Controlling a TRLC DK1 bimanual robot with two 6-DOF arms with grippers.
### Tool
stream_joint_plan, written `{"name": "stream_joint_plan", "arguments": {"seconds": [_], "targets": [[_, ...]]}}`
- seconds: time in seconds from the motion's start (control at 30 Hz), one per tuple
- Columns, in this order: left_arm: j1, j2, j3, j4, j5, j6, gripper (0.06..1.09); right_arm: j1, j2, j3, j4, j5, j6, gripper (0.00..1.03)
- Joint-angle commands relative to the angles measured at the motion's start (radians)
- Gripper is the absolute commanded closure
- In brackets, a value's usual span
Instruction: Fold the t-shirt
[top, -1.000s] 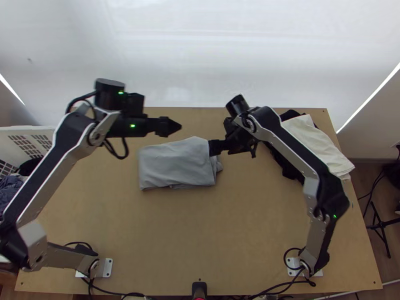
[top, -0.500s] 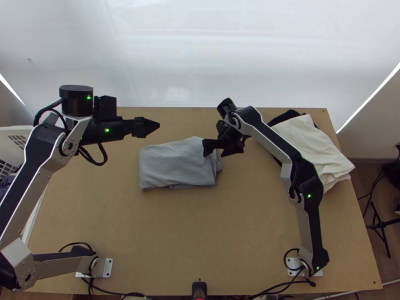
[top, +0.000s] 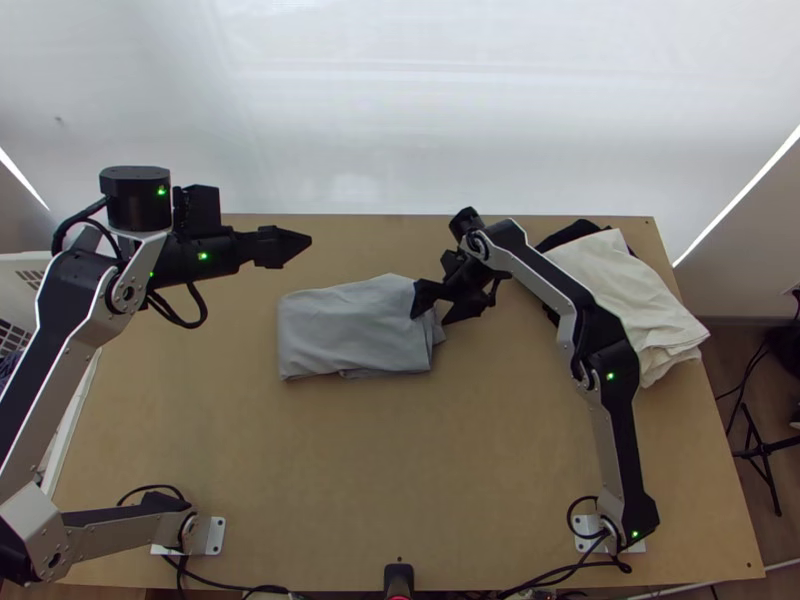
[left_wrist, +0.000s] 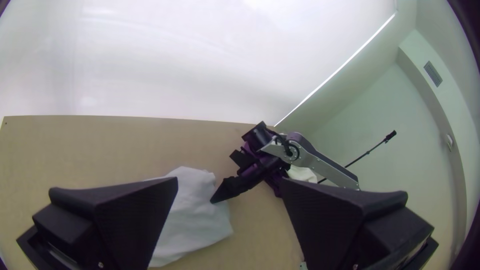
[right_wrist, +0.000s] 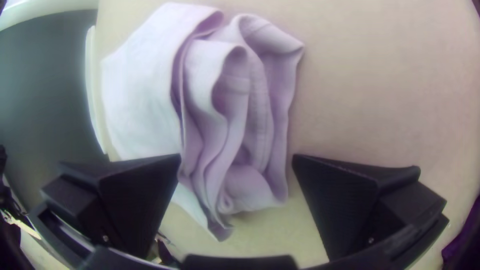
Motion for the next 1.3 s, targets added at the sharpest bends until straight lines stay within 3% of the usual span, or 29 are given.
{"name": "stream_joint_plan", "arguments": {"seconds": [0.0, 0.33, 0.47, 0.53, 0.63, 0.73, 0.93, 1.27], "targets": [[0.007, 0.002, 0.018, 0.003, 0.000, -0.004, 0.10, -0.010, 0.047, -0.013, 0.017, -0.086, -0.020, 0.03], [0.021, 0.005, 0.038, 0.003, 0.000, -0.004, 0.10, 0.090, 0.062, 0.026, 0.073, -0.100, -0.030, 0.04], [0.021, 0.005, 0.044, 0.003, 0.000, -0.005, 0.10, 0.147, 0.069, 0.049, 0.074, -0.060, -0.030, 0.15], [0.024, 0.005, 0.047, 0.003, 0.000, -0.005, 0.10, 0.167, 0.069, 0.053, 0.074, -0.002, -0.030, 0.38], [0.033, 0.003, 0.054, 0.003, 0.000, -0.007, 0.10, 0.164, 0.041, 0.019, 0.148, 0.118, -0.011, 1.01], [0.047, -0.004, 0.054, 0.003, 0.000, -0.007, 0.10, 0.151, -0.028, -0.029, 0.163, 0.176, -0.020, 1.00], [0.064, -0.015, 0.044, 0.003, 0.002, -0.007, 0.10, 0.130, -0.281, -0.049, 0.122, 0.155, -0.060, 1.00], [0.067, -0.023, 0.020, 0.003, 0.002, -0.019, 0.10, -0.114, -0.580, -0.018, 0.145, 0.133, 0.067, 1.00]]}}
